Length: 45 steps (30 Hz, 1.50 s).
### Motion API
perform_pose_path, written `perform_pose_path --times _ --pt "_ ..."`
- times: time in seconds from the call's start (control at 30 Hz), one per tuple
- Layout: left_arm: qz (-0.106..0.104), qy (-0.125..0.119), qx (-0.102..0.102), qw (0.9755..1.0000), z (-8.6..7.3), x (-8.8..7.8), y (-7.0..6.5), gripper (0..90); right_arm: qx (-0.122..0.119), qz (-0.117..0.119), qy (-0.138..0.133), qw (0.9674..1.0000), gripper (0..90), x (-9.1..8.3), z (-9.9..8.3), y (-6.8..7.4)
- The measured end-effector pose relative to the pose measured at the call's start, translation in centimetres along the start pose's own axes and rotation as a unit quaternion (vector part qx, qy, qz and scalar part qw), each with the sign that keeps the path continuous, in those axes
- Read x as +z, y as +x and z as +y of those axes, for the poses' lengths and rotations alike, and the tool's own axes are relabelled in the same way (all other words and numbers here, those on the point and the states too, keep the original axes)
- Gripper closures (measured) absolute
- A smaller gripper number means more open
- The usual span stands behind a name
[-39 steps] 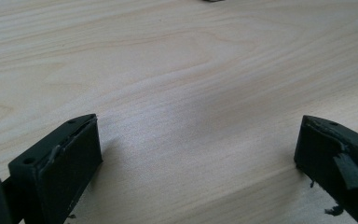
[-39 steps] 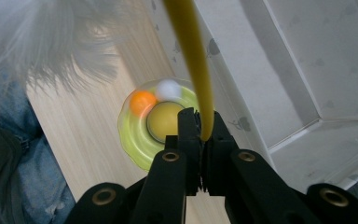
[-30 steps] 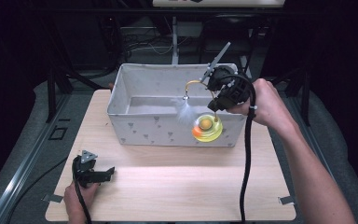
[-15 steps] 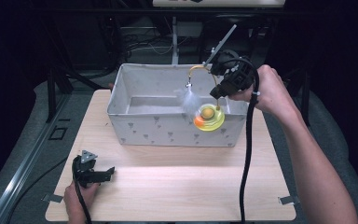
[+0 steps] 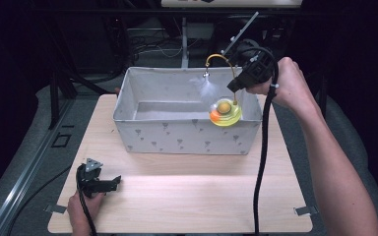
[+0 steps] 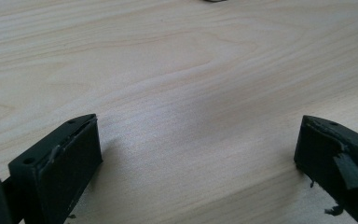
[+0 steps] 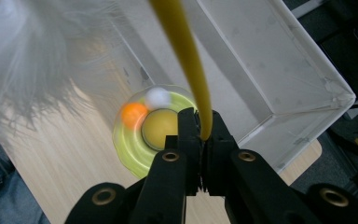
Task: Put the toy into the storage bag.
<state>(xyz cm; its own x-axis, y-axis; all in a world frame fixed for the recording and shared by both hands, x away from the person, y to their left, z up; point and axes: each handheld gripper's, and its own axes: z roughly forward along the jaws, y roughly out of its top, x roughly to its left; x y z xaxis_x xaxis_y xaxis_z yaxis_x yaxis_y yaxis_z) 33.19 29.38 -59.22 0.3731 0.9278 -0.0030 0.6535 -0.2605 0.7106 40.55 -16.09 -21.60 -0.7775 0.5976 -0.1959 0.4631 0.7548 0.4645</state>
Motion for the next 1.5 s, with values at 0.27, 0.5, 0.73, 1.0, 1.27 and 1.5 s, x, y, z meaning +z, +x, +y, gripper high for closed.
perform_pose_path --times 0.27,0.5,0.73,1.0,1.27,1.5 --pt "0.0 0.0 0.0 1.0 0.0 0.0 0.0 0.6 0.023 -0.012 -0.001 0.9997 88.1 0.2 0.1 -1.6" --pt "0.001 -0.001 -0.001 1.0 0.0 0.0 0.0 0.6 0.048 -0.021 0.001 0.9986 88.1 0.7 -0.1 -3.1" --pt "0.001 0.0 -0.001 1.0 0.0 0.0 0.0 0.6 0.069 -0.027 0.002 0.9972 88.1 1.6 -0.3 -4.4" --pt "0.001 0.0 -0.001 1.0 0.0 0.0 0.0 0.5 0.102 -0.034 0.002 0.9941 88.1 2.8 -0.6 -5.8" --pt "0.001 0.0 0.0 1.0 0.0 0.0 0.0 0.5 0.132 -0.039 0.003 0.9904 88.1 4.5 -1.3 -6.9" --pt "0.001 0.0 -0.001 1.0 0.0 0.0 0.0 0.5 0.147 -0.042 0.019 0.988 88.0 6.1 -2.4 -7.7"
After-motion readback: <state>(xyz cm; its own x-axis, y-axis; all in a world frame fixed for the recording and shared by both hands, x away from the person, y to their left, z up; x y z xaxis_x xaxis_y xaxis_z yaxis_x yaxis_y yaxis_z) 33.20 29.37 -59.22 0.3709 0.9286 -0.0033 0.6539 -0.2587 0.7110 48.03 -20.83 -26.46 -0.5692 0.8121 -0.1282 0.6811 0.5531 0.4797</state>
